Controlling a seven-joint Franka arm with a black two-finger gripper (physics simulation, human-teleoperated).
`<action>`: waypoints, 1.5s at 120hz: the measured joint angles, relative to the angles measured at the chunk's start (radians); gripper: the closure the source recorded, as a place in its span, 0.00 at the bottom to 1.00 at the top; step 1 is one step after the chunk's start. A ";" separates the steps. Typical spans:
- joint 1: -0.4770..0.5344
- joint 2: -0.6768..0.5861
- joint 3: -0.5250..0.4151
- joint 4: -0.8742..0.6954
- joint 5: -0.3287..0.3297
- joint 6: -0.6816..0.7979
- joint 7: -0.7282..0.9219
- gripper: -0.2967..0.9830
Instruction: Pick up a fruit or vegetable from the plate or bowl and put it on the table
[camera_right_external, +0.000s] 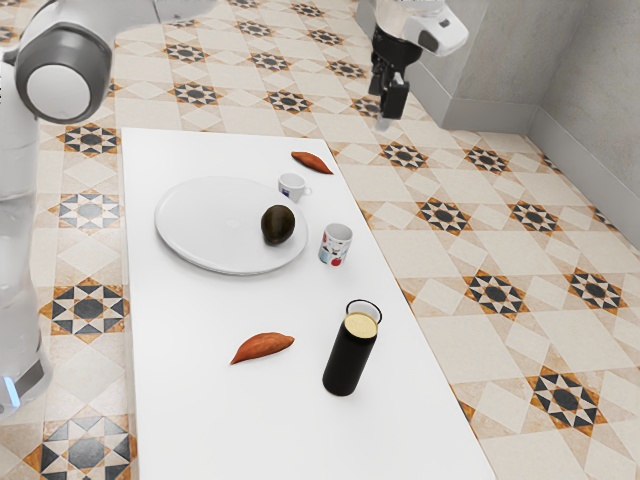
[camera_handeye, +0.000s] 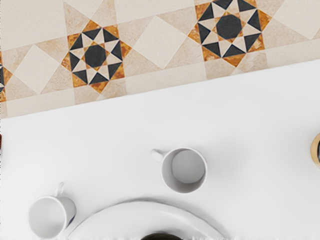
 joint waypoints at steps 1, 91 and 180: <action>0.000 0.001 0.000 0.000 0.000 0.000 0.000 0.23; 0.212 -0.103 0.009 -0.482 -0.168 0.159 -0.382 0.23; 0.333 -0.292 -0.037 -0.951 -0.337 0.551 -0.752 0.23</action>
